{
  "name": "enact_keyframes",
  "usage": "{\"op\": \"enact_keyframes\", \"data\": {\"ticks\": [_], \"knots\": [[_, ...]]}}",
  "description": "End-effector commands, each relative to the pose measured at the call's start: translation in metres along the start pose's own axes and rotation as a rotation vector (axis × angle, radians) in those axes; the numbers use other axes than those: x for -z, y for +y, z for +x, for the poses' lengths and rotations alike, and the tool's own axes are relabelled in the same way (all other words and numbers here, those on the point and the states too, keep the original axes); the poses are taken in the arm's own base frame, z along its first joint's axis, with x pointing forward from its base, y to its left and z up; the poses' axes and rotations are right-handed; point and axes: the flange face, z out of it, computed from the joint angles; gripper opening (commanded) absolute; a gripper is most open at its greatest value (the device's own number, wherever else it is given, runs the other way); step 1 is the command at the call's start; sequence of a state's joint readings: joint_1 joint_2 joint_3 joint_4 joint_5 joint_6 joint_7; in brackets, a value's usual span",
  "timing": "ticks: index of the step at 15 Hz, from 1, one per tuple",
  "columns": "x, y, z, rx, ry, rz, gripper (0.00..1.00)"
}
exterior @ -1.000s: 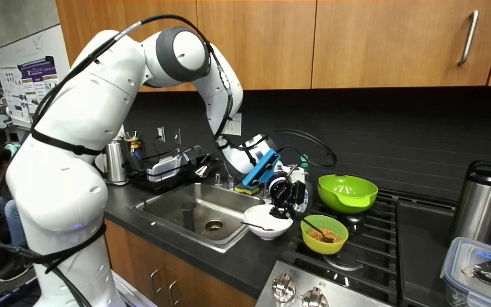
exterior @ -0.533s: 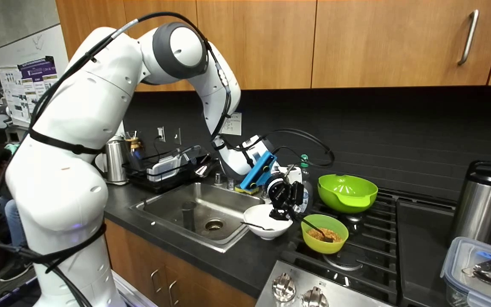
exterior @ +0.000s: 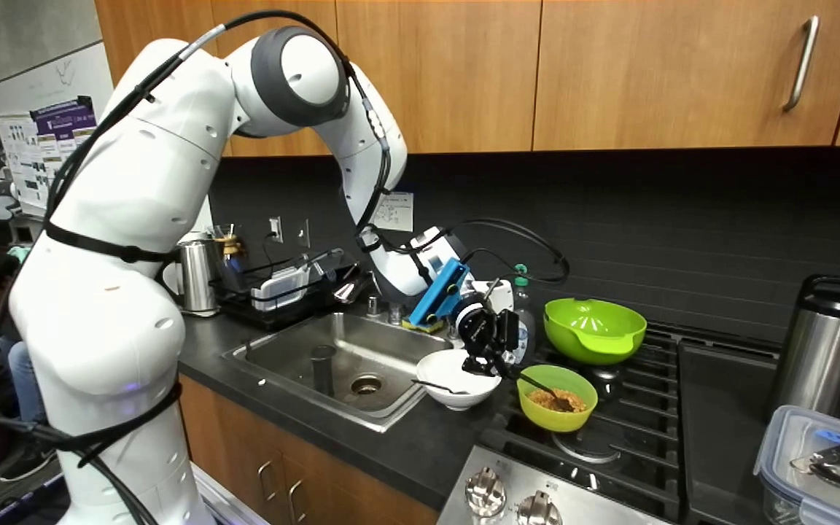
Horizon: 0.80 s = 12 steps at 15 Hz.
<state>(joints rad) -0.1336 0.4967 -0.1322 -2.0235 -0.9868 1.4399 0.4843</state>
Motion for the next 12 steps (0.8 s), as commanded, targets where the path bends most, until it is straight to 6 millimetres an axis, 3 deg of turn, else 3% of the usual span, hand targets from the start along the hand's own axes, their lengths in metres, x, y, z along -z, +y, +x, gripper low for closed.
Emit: {"op": "enact_keyframes", "data": {"ticks": [1, 6, 12], "knots": [[-0.007, 0.015, -0.016, -0.030, 0.069, 0.006, 0.01], [-0.013, 0.020, -0.025, -0.033, 0.086, 0.009, 0.01], [-0.004, 0.020, -0.037, -0.031, 0.100, 0.004, 0.01]]}}
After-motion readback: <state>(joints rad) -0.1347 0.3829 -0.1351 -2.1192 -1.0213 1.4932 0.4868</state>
